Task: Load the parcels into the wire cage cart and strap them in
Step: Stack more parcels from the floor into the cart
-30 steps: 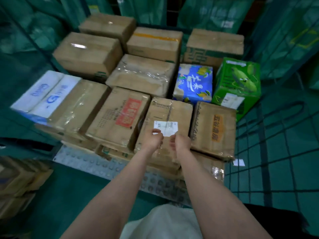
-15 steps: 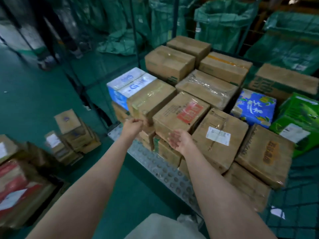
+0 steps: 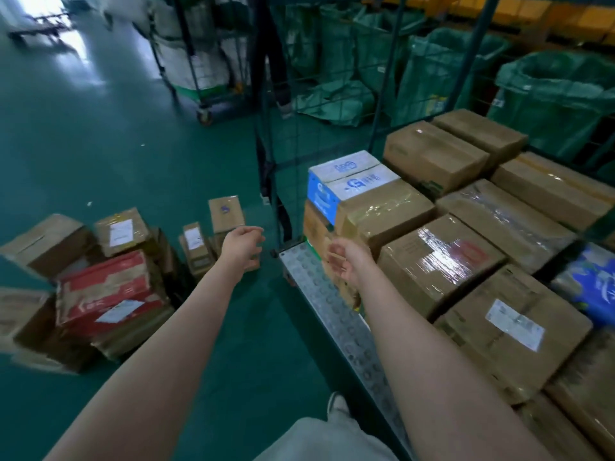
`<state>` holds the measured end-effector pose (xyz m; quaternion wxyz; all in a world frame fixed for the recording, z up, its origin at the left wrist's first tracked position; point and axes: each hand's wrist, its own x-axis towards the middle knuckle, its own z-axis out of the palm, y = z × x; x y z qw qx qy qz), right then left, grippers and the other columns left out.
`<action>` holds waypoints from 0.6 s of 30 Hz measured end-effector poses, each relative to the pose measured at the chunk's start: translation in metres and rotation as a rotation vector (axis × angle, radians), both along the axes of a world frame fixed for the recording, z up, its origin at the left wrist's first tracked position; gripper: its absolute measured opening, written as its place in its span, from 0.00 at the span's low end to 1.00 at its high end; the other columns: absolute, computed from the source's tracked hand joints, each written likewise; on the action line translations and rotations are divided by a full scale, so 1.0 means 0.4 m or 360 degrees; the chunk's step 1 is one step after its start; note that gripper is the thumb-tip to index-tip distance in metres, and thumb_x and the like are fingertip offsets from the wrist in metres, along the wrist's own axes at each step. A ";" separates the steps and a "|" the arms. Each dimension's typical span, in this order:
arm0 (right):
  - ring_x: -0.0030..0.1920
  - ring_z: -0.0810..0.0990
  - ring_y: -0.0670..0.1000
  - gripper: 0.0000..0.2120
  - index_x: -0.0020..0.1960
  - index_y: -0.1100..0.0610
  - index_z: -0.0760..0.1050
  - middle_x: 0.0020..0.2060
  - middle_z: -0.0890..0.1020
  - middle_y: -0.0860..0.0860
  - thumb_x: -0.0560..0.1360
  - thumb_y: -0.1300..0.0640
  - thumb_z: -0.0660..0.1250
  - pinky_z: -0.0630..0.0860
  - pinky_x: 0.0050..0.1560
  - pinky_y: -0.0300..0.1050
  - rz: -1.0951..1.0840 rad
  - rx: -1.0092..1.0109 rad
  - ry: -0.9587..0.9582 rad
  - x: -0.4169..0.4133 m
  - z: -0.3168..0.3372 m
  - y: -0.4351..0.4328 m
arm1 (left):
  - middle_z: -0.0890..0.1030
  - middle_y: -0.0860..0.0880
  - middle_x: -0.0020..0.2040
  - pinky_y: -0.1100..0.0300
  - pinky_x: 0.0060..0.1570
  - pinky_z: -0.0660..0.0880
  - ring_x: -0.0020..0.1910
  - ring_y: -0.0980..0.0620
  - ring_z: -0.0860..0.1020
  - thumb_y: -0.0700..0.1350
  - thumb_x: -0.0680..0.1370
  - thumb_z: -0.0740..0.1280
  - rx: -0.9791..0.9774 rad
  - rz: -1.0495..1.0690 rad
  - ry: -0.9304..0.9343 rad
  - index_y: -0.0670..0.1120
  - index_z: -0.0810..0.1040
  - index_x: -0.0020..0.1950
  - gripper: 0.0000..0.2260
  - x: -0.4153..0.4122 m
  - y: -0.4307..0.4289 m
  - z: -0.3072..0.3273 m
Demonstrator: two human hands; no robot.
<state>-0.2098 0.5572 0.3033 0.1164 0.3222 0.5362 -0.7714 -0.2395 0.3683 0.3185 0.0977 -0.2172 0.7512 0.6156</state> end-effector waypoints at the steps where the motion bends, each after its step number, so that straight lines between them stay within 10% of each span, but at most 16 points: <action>1: 0.32 0.73 0.48 0.08 0.41 0.55 0.69 0.36 0.75 0.49 0.79 0.60 0.61 0.69 0.32 0.39 0.0047 0.0002 0.0000 -0.019 -0.001 -0.020 | 0.77 0.48 0.50 0.52 0.54 0.73 0.50 0.48 0.75 0.40 0.80 0.60 0.0016 0.0062 -0.0011 0.45 0.77 0.54 0.07 -0.004 -0.027 -0.006; 18: 0.36 0.77 0.49 0.06 0.52 0.56 0.75 0.40 0.79 0.51 0.76 0.63 0.64 0.74 0.36 0.42 0.0824 0.0361 0.0112 -0.393 0.026 -0.296 | 0.79 0.44 0.58 0.58 0.47 0.71 0.52 0.48 0.76 0.42 0.78 0.62 -0.0016 0.0689 0.0037 0.44 0.78 0.61 0.12 -0.155 -0.277 -0.021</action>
